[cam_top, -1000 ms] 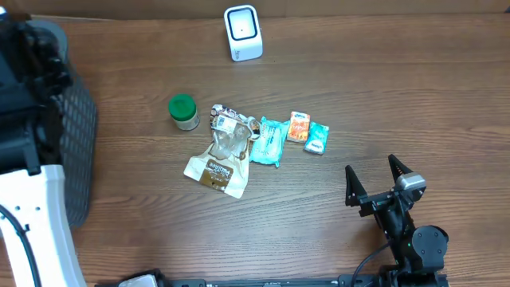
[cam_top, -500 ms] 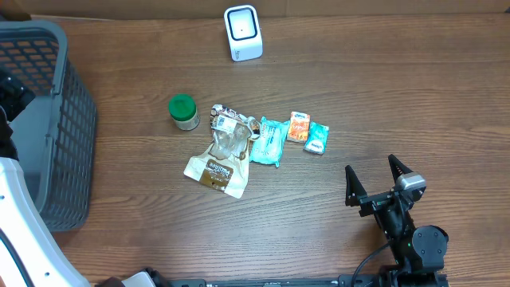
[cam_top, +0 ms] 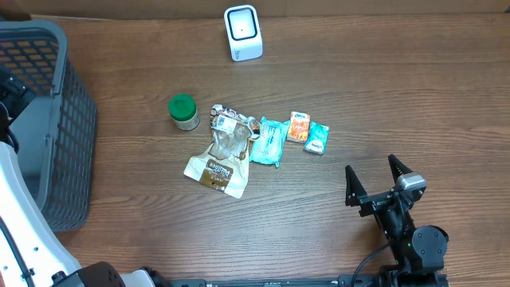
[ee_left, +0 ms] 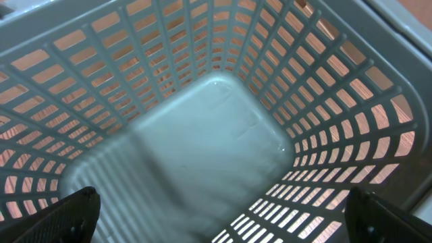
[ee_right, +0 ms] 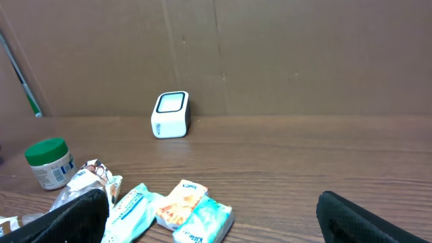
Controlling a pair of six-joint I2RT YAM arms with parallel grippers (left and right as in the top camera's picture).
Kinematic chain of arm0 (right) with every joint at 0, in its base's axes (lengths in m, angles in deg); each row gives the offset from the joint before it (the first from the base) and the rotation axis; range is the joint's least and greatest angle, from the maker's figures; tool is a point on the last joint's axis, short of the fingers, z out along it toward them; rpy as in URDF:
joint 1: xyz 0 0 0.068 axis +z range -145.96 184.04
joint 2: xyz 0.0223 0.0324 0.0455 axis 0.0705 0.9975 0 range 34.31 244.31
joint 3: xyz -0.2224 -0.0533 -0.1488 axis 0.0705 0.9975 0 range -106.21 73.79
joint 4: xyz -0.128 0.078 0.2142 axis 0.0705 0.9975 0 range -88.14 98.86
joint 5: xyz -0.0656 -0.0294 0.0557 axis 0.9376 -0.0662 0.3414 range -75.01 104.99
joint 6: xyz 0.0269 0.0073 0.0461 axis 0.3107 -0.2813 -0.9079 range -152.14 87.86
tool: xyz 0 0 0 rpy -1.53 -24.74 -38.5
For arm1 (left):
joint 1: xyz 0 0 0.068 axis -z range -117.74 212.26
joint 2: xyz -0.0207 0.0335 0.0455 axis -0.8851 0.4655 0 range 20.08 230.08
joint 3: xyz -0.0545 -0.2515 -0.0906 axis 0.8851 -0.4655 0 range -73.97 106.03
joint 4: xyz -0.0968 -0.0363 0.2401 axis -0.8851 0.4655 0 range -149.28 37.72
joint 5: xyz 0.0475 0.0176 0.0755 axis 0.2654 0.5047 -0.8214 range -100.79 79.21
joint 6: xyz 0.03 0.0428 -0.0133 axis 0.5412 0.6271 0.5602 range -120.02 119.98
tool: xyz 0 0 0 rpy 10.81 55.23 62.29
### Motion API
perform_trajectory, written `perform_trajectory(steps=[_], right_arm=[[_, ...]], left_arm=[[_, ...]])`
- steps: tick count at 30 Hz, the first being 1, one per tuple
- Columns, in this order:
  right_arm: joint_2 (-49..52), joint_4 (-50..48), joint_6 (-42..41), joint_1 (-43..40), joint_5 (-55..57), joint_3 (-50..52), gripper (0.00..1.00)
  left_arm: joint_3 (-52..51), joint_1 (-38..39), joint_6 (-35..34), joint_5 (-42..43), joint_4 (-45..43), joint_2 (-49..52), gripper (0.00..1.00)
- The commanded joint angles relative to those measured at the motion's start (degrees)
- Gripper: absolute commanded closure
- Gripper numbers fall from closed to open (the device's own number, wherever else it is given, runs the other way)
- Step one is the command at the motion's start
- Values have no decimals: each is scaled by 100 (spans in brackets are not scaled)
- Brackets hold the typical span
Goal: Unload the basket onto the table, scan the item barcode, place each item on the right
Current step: 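Raise the left gripper and move it back toward the basket, then move the right gripper forward over the green tissue packet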
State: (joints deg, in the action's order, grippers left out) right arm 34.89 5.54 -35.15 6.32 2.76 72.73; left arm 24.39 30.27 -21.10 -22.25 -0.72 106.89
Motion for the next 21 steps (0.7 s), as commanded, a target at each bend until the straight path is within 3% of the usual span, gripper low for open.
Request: perform_trajectory(steps=[1,8,13,21], right_arm=[[-42,-35,-22,24,-33,63,0],[-35,-42,-76,24,-225,59,0],[-35,-168,-667,22,-544,17,0],[155,855,-662,24,-741,-1019,0]], left_arm=[[111,-24,-122,59,-4,22,0],[111,-24,-122,59,-2,22,0],[111,-22,-122,59,-2,22,0],[111,-22,-122,59,-2,22,0]])
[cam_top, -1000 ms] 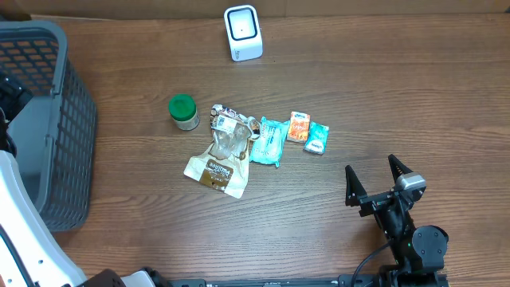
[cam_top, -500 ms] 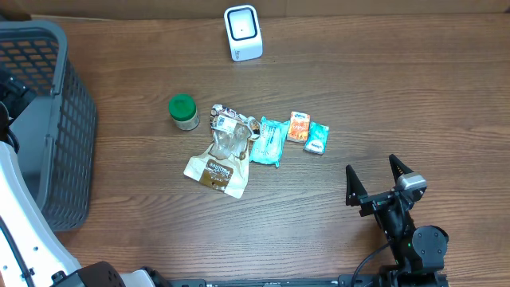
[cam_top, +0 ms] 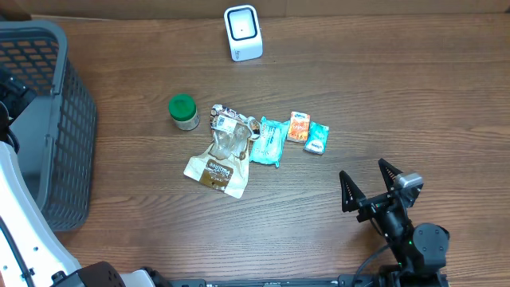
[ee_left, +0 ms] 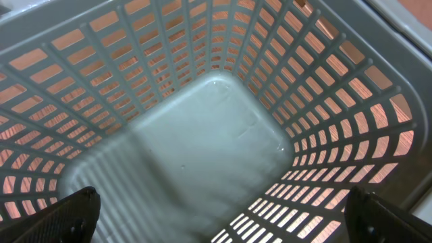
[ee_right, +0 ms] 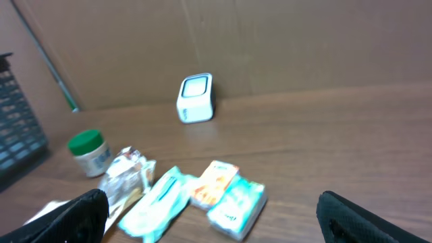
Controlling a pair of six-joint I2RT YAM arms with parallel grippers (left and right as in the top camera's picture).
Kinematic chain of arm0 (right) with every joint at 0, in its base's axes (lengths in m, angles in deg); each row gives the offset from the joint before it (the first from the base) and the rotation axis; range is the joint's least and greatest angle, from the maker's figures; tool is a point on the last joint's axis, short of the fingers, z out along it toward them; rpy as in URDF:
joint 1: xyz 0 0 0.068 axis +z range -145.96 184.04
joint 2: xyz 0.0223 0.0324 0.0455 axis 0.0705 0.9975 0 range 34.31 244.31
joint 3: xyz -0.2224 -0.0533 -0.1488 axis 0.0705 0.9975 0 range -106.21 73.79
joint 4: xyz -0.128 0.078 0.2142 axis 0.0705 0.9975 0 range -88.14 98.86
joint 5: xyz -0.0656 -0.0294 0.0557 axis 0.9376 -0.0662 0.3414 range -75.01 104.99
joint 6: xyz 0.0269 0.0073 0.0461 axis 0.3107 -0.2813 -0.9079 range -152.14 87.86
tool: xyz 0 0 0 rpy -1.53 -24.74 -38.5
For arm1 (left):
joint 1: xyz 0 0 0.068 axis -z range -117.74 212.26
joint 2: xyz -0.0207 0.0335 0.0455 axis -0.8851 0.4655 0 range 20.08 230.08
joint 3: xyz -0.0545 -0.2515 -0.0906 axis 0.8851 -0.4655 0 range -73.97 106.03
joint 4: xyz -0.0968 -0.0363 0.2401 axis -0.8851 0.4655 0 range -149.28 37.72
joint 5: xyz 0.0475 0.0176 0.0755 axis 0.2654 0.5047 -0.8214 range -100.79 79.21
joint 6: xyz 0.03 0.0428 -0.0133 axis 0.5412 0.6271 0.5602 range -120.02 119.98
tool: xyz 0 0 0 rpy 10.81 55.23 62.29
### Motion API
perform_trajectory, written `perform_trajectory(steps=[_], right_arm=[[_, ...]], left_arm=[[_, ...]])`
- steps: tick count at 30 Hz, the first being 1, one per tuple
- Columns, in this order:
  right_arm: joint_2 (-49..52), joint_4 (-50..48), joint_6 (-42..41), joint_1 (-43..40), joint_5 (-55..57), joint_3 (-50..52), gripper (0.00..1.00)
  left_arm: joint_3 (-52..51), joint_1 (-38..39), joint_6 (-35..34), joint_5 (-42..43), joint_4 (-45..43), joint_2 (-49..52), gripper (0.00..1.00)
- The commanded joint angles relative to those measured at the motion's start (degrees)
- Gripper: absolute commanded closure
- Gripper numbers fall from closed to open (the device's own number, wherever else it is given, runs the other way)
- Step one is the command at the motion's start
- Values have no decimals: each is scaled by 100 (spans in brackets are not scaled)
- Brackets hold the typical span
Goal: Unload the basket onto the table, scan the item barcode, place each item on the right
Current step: 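Move the right gripper forward over the green tissue packet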
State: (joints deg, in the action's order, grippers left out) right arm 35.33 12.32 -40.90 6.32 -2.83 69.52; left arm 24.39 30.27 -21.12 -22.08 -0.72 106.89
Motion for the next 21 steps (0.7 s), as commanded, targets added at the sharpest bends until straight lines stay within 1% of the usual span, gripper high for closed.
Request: perform_trajectory(steps=[1,7,10,16,19,21], right_arm=[[214,339,-87,24,-181,-896,0],[1156,1425,-87,24,-275,-2341,0],[1980,2288,-87,24,-330,-3510,0],[3528,3926,-85,24,-330,-5368,0],[4218,4529,-85,24,-328,-5982,0],[4564,4548,-94,24,-339,-6124,0]], left_arm=[[111,-22,-120,44,-4,22,0],[111,-20,-120,42,-2,22,0],[111,-22,-120,42,-2,22,0],[111,-22,-120,42,-4,22,0],[111,-22,-120,42,-2,22,0],[111,-20,-120,44,-2,22,0]])
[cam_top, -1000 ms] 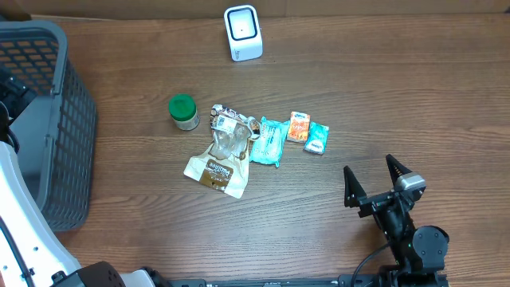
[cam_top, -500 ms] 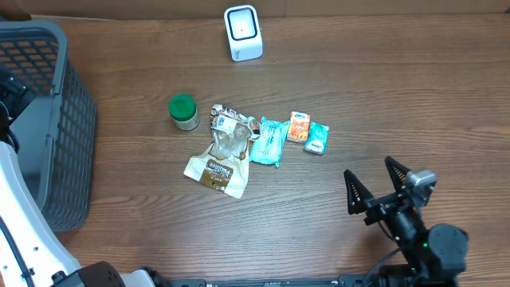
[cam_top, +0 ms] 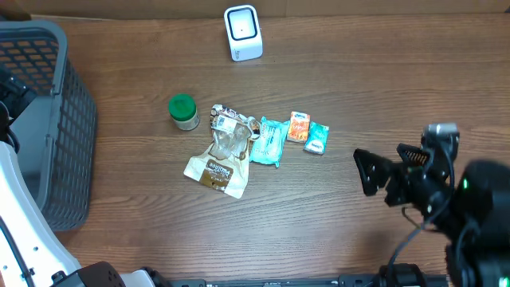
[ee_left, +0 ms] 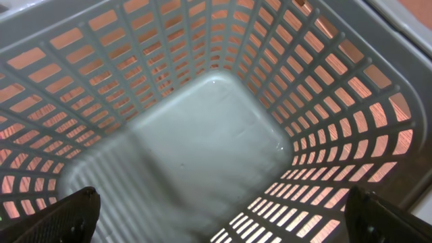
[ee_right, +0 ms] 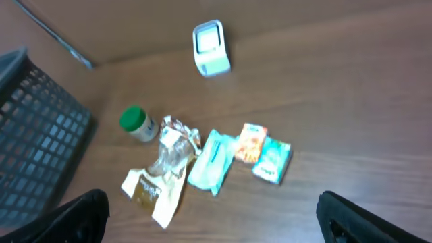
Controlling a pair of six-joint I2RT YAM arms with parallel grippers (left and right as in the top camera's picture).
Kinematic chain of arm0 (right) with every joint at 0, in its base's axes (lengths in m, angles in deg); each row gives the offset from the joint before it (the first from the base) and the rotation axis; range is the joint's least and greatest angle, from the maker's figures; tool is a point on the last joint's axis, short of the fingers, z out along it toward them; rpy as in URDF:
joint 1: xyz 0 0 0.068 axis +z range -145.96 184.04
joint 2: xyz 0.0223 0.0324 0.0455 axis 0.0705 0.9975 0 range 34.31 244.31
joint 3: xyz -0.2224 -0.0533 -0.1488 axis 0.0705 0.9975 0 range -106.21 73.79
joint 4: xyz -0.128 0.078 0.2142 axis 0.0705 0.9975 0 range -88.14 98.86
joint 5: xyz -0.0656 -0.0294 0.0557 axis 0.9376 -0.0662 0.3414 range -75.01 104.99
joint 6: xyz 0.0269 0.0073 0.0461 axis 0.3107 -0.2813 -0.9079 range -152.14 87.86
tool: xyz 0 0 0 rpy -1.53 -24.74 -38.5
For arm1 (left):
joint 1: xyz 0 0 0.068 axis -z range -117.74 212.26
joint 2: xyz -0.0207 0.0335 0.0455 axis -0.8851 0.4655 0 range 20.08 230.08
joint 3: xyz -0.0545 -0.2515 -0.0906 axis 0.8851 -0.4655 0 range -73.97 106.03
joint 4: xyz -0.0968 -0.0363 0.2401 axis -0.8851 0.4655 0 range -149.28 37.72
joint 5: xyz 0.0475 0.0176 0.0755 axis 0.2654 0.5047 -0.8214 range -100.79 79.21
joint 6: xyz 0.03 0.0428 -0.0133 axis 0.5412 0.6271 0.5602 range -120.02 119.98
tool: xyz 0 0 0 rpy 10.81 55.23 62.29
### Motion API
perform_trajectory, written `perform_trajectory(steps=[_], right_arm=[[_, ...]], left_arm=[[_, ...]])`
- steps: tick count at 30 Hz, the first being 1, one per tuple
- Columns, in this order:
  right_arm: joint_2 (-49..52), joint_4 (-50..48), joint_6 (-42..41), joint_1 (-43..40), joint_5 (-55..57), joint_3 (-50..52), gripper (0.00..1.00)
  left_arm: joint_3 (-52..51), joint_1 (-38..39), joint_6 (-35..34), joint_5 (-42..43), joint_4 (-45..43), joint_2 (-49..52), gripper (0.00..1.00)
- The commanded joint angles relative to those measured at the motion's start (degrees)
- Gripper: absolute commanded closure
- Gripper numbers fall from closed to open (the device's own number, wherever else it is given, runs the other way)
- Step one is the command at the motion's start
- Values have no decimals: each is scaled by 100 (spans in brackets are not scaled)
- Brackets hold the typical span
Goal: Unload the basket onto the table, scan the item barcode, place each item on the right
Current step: 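Move the right gripper forward over the green tissue packet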
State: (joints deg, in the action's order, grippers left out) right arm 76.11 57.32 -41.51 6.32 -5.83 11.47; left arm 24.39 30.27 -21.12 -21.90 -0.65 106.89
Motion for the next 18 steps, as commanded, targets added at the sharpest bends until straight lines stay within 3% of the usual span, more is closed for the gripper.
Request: perform_trajectory(steps=[1,8,14,18], right_arm=[[638,-48,-31,24,-116,-319,0],[1808,-138,-127,24,-498,-260,4],[3331,-227,-918,35,-337,-260,39],[4164,-236,-1587,35,0,-227,43]], left_arm=[[111,-20,-120,26,-9,22,0],[111,-22,-120,24,-9,22,0],[111,-20,-120,26,-9,22,0],[111,-22,-120,24,-9,22,0]])
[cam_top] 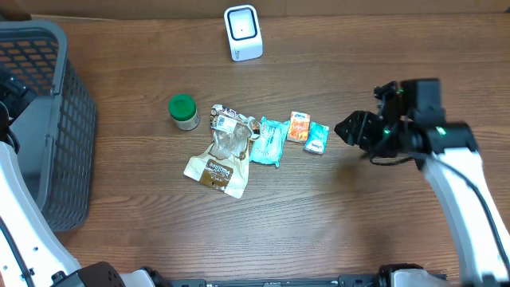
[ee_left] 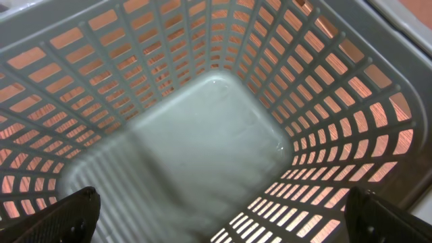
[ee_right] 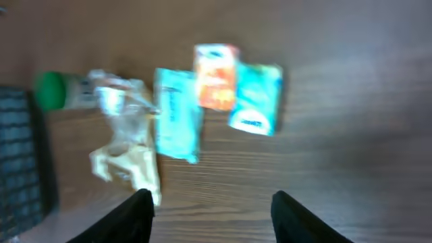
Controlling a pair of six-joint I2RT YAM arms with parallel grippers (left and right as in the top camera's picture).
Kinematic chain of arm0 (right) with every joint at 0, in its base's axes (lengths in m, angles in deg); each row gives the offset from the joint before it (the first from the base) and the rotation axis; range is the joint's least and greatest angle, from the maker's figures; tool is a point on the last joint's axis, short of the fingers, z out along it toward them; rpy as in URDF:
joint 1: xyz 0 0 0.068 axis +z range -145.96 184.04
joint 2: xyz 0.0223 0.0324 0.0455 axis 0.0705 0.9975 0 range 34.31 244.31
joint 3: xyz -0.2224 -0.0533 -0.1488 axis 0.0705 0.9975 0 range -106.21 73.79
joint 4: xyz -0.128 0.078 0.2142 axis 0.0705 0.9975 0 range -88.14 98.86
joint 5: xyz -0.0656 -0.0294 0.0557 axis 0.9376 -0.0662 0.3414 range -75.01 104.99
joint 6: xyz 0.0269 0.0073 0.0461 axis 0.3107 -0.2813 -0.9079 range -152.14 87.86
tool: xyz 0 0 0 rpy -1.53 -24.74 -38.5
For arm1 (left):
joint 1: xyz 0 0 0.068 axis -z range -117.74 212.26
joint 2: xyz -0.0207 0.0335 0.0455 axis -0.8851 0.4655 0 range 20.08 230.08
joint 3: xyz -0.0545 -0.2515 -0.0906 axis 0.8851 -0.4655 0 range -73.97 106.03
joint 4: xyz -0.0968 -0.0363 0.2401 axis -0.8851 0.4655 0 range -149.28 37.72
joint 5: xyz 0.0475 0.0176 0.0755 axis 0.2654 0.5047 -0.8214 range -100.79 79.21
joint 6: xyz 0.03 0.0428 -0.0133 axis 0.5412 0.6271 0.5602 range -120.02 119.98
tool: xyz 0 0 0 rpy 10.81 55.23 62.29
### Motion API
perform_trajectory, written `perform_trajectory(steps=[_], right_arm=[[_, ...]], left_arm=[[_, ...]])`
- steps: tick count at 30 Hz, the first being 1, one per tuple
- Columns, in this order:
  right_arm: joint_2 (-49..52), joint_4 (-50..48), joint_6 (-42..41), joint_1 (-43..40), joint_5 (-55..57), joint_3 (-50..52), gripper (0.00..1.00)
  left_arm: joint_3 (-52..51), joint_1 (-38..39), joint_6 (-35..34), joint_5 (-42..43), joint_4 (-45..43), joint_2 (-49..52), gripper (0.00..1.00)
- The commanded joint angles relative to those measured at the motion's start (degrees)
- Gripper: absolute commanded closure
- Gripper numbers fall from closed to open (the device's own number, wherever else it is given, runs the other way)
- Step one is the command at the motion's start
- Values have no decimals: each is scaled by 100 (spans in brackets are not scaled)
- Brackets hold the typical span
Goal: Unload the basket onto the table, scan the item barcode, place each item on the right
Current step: 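Move the right gripper forward over the green tissue packet, then grasp the green tissue packet with the right gripper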
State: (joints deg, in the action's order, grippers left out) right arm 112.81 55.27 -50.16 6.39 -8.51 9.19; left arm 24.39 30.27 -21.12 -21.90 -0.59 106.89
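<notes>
A white barcode scanner [cam_top: 243, 32] stands at the table's far edge. In mid-table lie a green-lidded jar [cam_top: 184, 112], a clear and brown bag [cam_top: 221, 153], a long teal packet [cam_top: 268, 140], an orange packet [cam_top: 298, 127] and a small teal packet [cam_top: 317, 137]. My right gripper [cam_top: 351, 130] hovers just right of the small teal packet, open and empty. Its wrist view looks down on the orange packet [ee_right: 216, 67], the small teal packet [ee_right: 256, 98] and the long teal packet [ee_right: 177, 115], blurred. My left gripper [ee_left: 223, 219] is open over the basket floor.
A grey plastic basket [cam_top: 48, 119] fills the left edge of the table; its slatted wall [ee_left: 169, 47] and floor show nothing inside. A cardboard wall runs behind the scanner. Bare wood lies right of and in front of the packets.
My right gripper has moved from the front right of the table toward the far left. It now hangs close beside the small teal packet, still open. The left arm has not moved.
My right gripper stood low at the table's front right, open, looking level toward the scanner. Then it was turned a little to the left. Then it was raised and tipped down at the items. Now it hovers beside the packets. The left stayed over the basket.
</notes>
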Motion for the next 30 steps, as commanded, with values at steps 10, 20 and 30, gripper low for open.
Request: perform_trajectory(steps=[10,20,30], right_arm=[[1740,-636,-903,450,223,52,45],[2437,-1019,-1071,590,498,52,45],[2612,-1349,-872,597,610,133,55]], left_arm=[[111,-22,-120,24,-15,24,0],[111,-22,-120,24,-15,24,0],[111,-22,-120,24,-15,24,0]])
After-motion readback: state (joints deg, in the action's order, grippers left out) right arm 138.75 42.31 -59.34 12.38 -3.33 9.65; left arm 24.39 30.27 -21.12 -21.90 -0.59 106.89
